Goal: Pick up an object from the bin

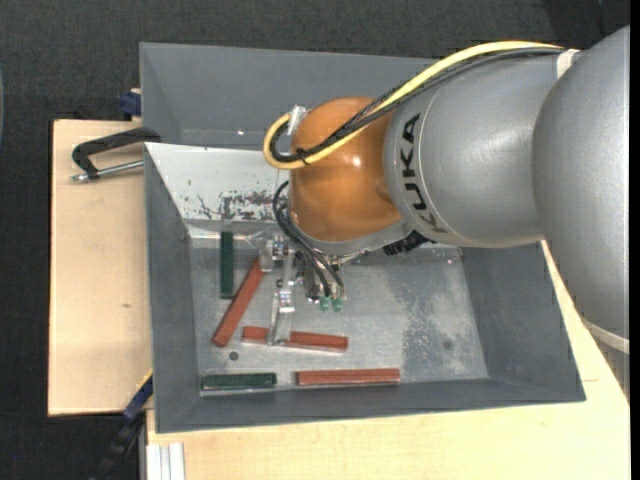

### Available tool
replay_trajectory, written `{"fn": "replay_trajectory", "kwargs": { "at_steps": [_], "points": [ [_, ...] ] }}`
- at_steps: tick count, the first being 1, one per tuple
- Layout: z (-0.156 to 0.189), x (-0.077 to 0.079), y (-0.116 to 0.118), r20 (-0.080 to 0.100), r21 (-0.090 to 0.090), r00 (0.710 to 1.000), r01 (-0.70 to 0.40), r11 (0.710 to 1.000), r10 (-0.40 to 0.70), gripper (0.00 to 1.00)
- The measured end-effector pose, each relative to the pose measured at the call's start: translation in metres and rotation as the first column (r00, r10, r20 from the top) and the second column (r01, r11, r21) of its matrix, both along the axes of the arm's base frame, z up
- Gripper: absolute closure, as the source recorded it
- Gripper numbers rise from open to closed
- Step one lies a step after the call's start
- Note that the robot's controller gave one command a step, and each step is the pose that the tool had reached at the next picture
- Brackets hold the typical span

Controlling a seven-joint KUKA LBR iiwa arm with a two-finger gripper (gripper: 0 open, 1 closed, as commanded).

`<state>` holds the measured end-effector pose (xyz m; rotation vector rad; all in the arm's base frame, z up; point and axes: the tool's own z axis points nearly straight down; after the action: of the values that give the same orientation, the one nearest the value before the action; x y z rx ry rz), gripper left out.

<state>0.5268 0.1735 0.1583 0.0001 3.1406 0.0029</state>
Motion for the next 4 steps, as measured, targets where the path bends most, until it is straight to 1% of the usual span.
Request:
{"fn": "replay_trajectory", "kwargs": {
  "at_steps": [1,2,3,4],
  "points": [
    [0.000,0.000,0.000,0.000,0.000,1.000,0.000,1.000,0.000,0.00],
    [-0.040,-0.007,-0.009,0.007,0.002,1.000,-0.008,1.000,0.008,0.00],
    [-0.081,-0.012,-0.015,-0.005,-0.002,1.000,-0.016,1.000,0.016,0.00],
    [-0.087,-0.018,0.011,0.003,0.000,0.972,-0.235,0.972,0.235,1.00]
  ]
}}
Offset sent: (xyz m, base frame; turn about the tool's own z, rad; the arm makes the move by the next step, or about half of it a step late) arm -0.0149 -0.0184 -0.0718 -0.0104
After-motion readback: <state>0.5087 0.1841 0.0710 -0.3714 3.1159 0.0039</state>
